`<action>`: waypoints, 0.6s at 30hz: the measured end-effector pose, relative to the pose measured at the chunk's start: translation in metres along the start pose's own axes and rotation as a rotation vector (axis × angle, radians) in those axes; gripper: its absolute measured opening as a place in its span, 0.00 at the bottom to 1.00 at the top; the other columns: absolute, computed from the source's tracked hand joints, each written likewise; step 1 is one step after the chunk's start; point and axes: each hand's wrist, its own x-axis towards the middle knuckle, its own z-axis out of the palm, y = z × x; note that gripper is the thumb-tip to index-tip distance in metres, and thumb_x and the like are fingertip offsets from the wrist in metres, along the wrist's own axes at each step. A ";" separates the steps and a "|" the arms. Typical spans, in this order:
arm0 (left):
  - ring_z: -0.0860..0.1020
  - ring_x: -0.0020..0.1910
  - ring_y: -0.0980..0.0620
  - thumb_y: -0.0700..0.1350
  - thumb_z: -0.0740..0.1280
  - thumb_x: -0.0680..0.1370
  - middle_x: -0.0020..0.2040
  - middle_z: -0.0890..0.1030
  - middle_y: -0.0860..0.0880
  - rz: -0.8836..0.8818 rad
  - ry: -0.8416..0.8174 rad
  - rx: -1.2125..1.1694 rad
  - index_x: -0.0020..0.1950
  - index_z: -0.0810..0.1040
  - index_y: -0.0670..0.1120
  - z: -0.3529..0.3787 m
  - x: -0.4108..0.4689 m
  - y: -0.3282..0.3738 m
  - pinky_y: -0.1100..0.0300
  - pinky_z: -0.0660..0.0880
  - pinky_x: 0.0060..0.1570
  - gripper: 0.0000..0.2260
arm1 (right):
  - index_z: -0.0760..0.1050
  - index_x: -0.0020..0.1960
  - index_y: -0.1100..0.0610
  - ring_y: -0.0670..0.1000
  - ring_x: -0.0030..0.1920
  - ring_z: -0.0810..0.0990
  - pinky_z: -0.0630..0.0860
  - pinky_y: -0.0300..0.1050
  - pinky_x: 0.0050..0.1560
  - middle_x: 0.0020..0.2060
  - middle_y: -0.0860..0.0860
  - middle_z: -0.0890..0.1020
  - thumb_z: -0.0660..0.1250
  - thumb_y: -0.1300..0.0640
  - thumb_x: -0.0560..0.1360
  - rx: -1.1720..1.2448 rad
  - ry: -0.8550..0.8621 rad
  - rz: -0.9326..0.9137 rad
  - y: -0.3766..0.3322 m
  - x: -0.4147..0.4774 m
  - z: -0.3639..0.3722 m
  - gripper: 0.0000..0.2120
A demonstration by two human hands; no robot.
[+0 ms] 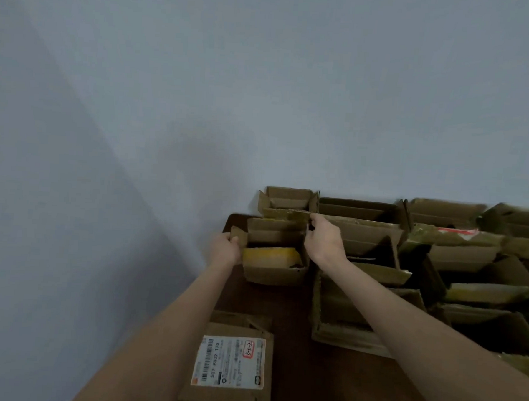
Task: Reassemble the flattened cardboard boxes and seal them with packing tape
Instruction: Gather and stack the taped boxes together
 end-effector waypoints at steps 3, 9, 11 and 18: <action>0.73 0.63 0.41 0.43 0.57 0.83 0.63 0.76 0.41 -0.026 -0.028 -0.059 0.66 0.73 0.38 0.010 0.007 0.008 0.53 0.71 0.61 0.15 | 0.71 0.69 0.55 0.53 0.64 0.74 0.74 0.48 0.62 0.66 0.53 0.75 0.60 0.63 0.79 -0.081 0.026 -0.054 0.007 0.001 0.000 0.18; 0.72 0.65 0.42 0.46 0.58 0.82 0.69 0.71 0.42 -0.026 -0.132 -0.124 0.72 0.66 0.42 0.010 0.018 0.005 0.45 0.72 0.63 0.19 | 0.70 0.67 0.50 0.52 0.65 0.68 0.72 0.47 0.62 0.63 0.50 0.74 0.65 0.49 0.77 -0.508 -0.043 -0.326 0.009 -0.009 0.007 0.19; 0.71 0.66 0.43 0.46 0.60 0.82 0.70 0.70 0.43 -0.017 -0.146 -0.138 0.73 0.65 0.43 0.006 0.015 0.004 0.45 0.72 0.63 0.20 | 0.67 0.70 0.50 0.54 0.67 0.66 0.69 0.49 0.65 0.65 0.51 0.72 0.66 0.48 0.76 -0.607 -0.084 -0.368 0.007 -0.009 0.014 0.24; 0.72 0.65 0.45 0.47 0.62 0.81 0.68 0.73 0.44 0.068 -0.080 -0.075 0.71 0.68 0.43 -0.012 -0.002 -0.010 0.49 0.70 0.65 0.19 | 0.63 0.73 0.51 0.56 0.69 0.65 0.67 0.52 0.69 0.68 0.53 0.69 0.63 0.53 0.78 -0.619 -0.110 -0.384 -0.003 -0.018 0.029 0.24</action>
